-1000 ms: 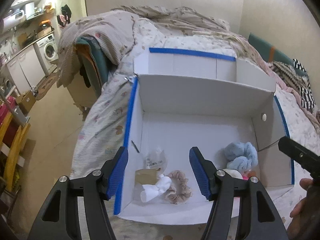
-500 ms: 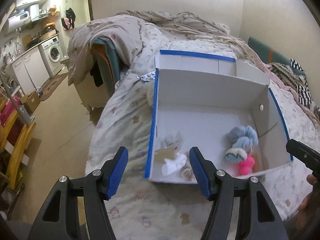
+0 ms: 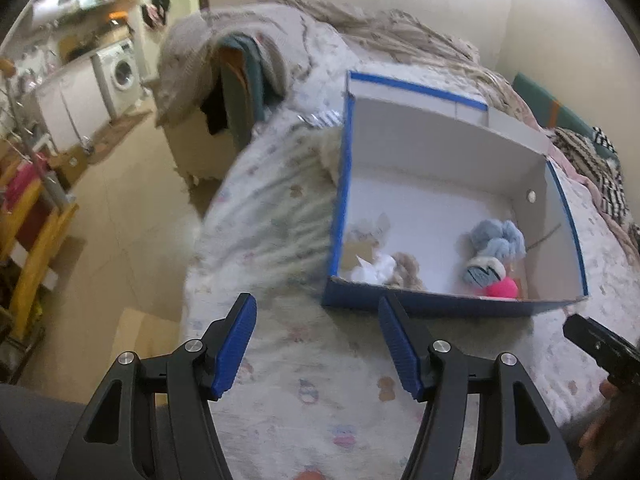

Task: Organize soft objects

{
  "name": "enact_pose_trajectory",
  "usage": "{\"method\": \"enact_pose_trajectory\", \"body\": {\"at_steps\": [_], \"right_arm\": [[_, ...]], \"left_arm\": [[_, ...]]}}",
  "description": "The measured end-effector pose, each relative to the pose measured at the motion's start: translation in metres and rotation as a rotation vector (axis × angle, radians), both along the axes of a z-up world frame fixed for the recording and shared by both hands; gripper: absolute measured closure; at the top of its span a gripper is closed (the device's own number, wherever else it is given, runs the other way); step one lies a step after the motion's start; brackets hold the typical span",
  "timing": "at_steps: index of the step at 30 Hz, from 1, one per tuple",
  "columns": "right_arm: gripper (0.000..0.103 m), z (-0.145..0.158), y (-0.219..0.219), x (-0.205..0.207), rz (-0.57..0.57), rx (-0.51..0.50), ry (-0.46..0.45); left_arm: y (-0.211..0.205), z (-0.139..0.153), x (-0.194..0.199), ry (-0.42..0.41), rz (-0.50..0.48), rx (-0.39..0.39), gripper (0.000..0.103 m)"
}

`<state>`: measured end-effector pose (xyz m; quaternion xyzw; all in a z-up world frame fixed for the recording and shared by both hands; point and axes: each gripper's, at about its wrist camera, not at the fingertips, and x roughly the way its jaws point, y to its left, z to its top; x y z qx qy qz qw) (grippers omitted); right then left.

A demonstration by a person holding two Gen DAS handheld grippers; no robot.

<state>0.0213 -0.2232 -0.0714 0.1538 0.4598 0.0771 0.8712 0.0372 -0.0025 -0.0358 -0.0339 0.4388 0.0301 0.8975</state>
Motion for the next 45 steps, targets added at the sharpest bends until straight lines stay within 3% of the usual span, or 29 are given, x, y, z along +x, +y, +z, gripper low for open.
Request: {"method": "enact_pose_trajectory", "body": {"at_steps": [5,6,8,11,15,26,45], "right_arm": [[0.000,0.017,0.004,-0.005,-0.013,-0.045,-0.117],[0.000,0.021,0.004,-0.006,-0.017,-0.051,-0.143],[0.000,0.027,0.004,-0.007,-0.024,-0.060,-0.189],[0.000,0.035,0.007,-0.009,-0.025,-0.089,-0.237],[0.000,0.040,0.014,-0.009,-0.012,-0.123,-0.276],[0.000,0.037,0.017,-0.007,-0.006,-0.127,-0.266],[0.000,0.036,0.015,-0.006,-0.017,-0.161,-0.266]], "left_arm": [[-0.005,0.018,-0.006,-0.113,0.002,0.034,0.040],[-0.007,0.022,-0.008,-0.145,0.003,0.047,0.037],[-0.009,0.027,-0.009,-0.186,0.000,0.066,0.020],[-0.010,0.032,-0.011,-0.244,0.005,0.087,0.009],[-0.012,0.035,-0.013,-0.264,0.011,0.099,0.009],[-0.012,0.027,-0.007,-0.221,0.005,0.064,0.009],[-0.018,0.028,-0.011,-0.230,-0.023,0.086,0.009]]}}
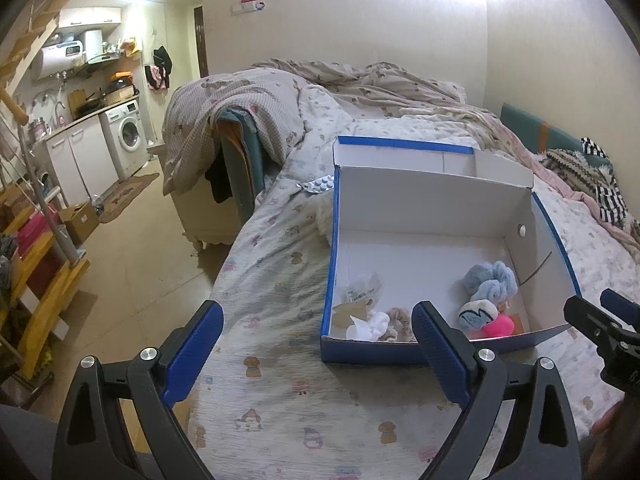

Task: Organize soft objects

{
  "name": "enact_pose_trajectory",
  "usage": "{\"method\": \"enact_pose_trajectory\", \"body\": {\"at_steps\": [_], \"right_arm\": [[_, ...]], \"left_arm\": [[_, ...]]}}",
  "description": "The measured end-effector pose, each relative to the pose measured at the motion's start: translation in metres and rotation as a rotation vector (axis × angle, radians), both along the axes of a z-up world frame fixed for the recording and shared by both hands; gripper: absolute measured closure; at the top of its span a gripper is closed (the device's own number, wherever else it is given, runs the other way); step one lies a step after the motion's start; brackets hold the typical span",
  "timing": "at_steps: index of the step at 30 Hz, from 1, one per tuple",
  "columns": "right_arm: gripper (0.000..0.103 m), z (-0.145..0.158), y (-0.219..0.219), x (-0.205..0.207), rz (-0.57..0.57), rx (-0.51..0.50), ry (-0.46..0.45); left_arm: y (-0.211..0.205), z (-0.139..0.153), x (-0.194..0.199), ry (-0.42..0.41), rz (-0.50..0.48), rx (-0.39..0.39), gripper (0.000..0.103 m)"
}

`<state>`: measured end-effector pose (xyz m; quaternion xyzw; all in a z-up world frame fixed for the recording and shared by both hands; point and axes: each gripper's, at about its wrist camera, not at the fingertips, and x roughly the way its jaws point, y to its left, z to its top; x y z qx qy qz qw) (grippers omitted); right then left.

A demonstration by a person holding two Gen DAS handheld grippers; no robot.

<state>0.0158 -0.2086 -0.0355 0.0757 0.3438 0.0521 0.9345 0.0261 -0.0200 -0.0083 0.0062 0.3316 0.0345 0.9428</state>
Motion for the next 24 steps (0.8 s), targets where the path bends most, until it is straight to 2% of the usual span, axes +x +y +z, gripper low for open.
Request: {"method": "enact_pose_trajectory", "body": {"at_steps": [24], "right_arm": [[0.000,0.0003,-0.0005,-0.0002,-0.002,-0.001,-0.002]], "left_arm": [[-0.0015,-0.0055,0.0011,0.009,-0.034,0.007,0.008]]}}
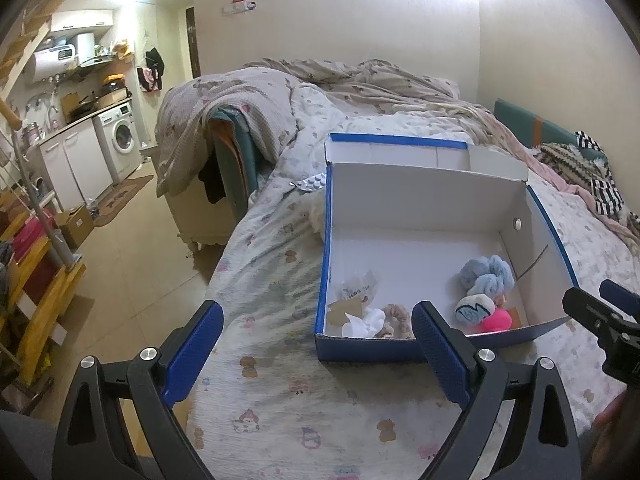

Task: Organize soft objects

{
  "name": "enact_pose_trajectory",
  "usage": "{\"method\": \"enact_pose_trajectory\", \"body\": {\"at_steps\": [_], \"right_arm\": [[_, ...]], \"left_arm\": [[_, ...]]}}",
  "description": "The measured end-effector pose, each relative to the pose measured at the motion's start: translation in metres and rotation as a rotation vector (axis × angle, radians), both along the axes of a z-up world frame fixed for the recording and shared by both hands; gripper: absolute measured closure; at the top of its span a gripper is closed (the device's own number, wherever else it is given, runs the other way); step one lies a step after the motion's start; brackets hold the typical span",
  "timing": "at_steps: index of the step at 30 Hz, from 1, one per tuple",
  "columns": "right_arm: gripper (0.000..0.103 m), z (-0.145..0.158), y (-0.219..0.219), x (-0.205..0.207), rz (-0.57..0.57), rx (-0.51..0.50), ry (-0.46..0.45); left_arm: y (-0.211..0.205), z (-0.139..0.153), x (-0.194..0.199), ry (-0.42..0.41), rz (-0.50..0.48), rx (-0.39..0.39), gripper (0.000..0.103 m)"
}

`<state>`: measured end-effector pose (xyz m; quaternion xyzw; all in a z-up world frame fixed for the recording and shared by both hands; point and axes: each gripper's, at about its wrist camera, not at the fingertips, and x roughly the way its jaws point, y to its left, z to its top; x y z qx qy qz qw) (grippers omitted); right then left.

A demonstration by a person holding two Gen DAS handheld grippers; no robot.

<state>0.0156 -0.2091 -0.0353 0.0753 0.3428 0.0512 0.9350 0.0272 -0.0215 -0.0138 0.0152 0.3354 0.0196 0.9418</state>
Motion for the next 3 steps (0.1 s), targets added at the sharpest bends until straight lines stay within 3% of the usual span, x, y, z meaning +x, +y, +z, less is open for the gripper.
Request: {"method": "enact_pose_trajectory", "body": {"at_steps": [3], "right_arm": [[0.000,-0.0004,-0.0011,0.0004,0.007,-0.003,0.006]], "left_arm": [[0.0021,-0.0027,0.0021,0.018,-0.008,-0.015,0.008]]}}
